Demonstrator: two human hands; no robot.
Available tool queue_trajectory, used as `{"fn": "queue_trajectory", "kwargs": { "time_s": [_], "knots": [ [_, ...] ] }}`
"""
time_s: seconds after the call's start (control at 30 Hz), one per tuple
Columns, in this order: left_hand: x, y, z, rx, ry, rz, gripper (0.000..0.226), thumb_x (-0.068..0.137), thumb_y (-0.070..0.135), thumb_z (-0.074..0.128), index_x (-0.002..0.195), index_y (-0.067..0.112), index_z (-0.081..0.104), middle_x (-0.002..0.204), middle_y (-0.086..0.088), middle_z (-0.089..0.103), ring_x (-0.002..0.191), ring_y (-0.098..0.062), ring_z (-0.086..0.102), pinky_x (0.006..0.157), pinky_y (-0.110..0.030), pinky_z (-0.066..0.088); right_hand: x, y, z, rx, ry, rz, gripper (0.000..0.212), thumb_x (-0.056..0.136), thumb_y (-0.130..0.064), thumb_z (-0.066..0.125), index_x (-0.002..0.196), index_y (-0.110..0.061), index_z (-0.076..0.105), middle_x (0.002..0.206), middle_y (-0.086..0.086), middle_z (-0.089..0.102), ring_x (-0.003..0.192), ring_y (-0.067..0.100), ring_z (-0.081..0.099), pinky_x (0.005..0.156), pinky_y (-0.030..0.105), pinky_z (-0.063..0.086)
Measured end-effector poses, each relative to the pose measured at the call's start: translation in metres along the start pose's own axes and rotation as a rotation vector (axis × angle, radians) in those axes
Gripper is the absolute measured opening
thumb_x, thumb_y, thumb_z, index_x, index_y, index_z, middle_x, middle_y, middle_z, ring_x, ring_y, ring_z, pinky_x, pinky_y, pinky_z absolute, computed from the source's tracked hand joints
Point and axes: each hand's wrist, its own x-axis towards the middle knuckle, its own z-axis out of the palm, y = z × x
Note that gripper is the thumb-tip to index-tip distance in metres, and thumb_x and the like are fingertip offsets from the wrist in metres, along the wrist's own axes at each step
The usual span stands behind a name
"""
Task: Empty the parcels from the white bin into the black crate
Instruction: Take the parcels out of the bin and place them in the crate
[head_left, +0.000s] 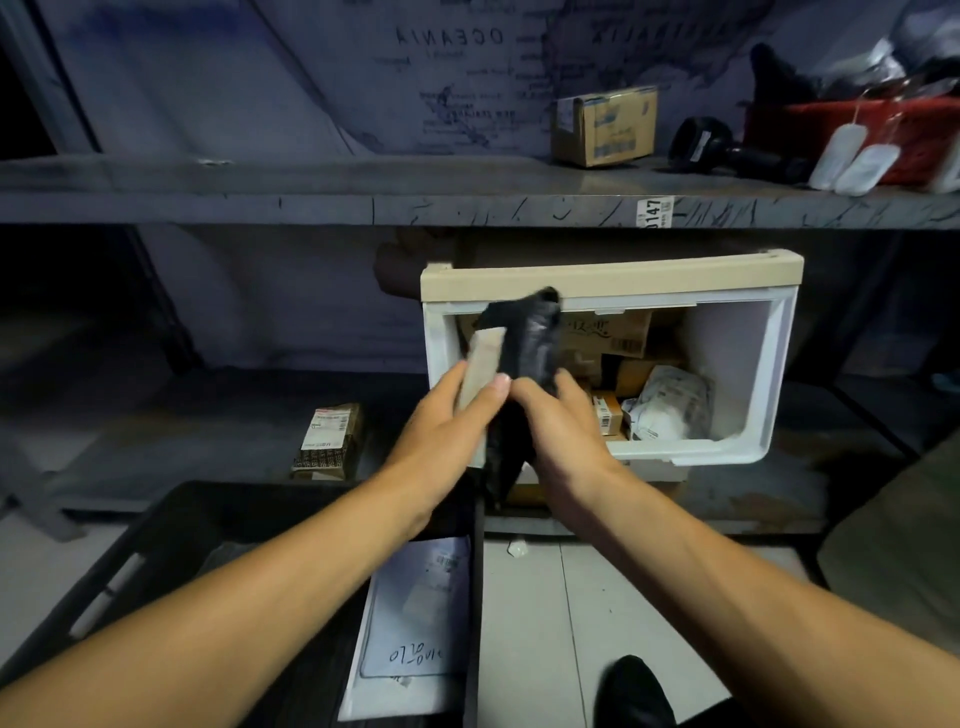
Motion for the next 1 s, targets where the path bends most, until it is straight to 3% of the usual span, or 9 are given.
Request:
{"fn": "queue_trajectory", "kwargs": {
  "time_s": [0.17,0.3,0.37,0.5,0.57,0.67,0.77,0.9,1.0],
  "knots": [
    [0.005,-0.003,-0.014,-0.429,0.088,-0.205,0.068,0.059,0.035,0.094,0.114,0.007,0.067,0.104,-0.017,0.076,0.097,-0.03,0.074,0.091,-0.046,0.058,-0.012,-0.004,0.011,-0.202,-0.147,-0.066,0.053,0.087,-0.023,0.062,0.138,-0.036,0.059,0.15,-0.01,0.045,0.136,0.009,0.044,0.114,0.037,0.04],
    [0.01,-0.007,-0.031,-0.489,-0.031,-0.329,0.057,0.063,0.032,0.083,0.111,0.003,0.074,0.114,-0.023,0.072,0.101,-0.035,0.071,0.101,-0.052,0.052,-0.006,-0.004,0.001,-0.251,-0.041,-0.142,0.029,0.086,-0.018,0.069,0.11,-0.034,0.067,0.131,0.001,0.055,0.116,0.017,0.058,0.089,0.037,0.053],
    [0.008,-0.005,-0.038,-0.516,-0.129,-0.379,0.042,0.068,0.028,0.077,0.103,0.005,0.078,0.11,-0.02,0.073,0.093,-0.032,0.072,0.098,-0.045,0.053,0.0,-0.007,-0.008,-0.195,0.05,-0.094,0.036,0.084,-0.017,0.076,0.114,-0.026,0.059,0.124,0.005,0.061,0.106,0.02,0.064,0.075,0.033,0.054],
    [0.006,-0.003,-0.049,-0.614,-0.217,-0.383,0.047,0.068,0.027,0.076,0.11,0.005,0.077,0.12,-0.02,0.07,0.103,-0.032,0.07,0.101,-0.044,0.052,0.011,-0.013,-0.03,-0.024,-0.154,0.18,0.079,0.07,-0.037,0.089,0.138,-0.023,0.052,0.121,0.004,0.071,0.107,0.024,0.071,0.09,0.043,0.058],
    [0.009,-0.006,-0.054,-0.636,-0.214,-0.389,0.066,0.062,0.028,0.086,0.122,0.003,0.071,0.129,-0.023,0.065,0.117,-0.035,0.064,0.109,-0.049,0.046,0.01,-0.014,-0.037,-0.032,-0.311,0.269,0.075,0.066,-0.047,0.087,0.132,-0.019,0.064,0.122,0.007,0.073,0.114,0.027,0.069,0.102,0.048,0.052],
    [0.015,-0.013,-0.055,-0.622,-0.171,-0.35,0.085,0.058,0.032,0.094,0.131,0.0,0.064,0.133,-0.024,0.062,0.128,-0.038,0.057,0.115,-0.052,0.038,0.011,-0.014,-0.04,0.086,-0.285,0.214,0.066,0.07,-0.039,0.089,0.126,-0.012,0.067,0.118,0.012,0.074,0.111,0.031,0.07,0.099,0.047,0.055],
    [0.017,-0.014,-0.05,-0.59,-0.028,-0.318,0.067,0.074,0.029,0.085,0.131,0.0,0.063,0.126,-0.021,0.068,0.119,-0.036,0.064,0.11,-0.053,0.044,0.01,-0.021,-0.038,0.166,-0.179,0.12,0.055,0.071,-0.024,0.082,0.122,-0.006,0.068,0.107,0.013,0.077,0.092,0.026,0.075,0.074,0.035,0.061],
    [0.024,-0.015,-0.042,-0.527,0.124,-0.272,0.022,0.096,0.017,0.061,0.116,0.011,0.068,0.115,-0.014,0.074,0.107,-0.029,0.071,0.096,-0.046,0.054,0.011,-0.019,-0.035,0.099,-0.116,0.061,0.045,0.079,-0.013,0.081,0.12,-0.006,0.066,0.105,0.012,0.078,0.096,0.029,0.075,0.082,0.04,0.06],
    [0.025,-0.017,-0.039,-0.353,0.209,-0.259,0.013,0.1,0.018,0.058,0.105,0.015,0.07,0.108,-0.009,0.076,0.1,-0.024,0.072,0.086,-0.037,0.056,0.012,-0.016,-0.032,0.058,-0.067,0.021,0.042,0.08,-0.009,0.082,0.119,-0.009,0.065,0.103,0.01,0.078,0.098,0.031,0.075,0.081,0.041,0.06]
  ]
}}
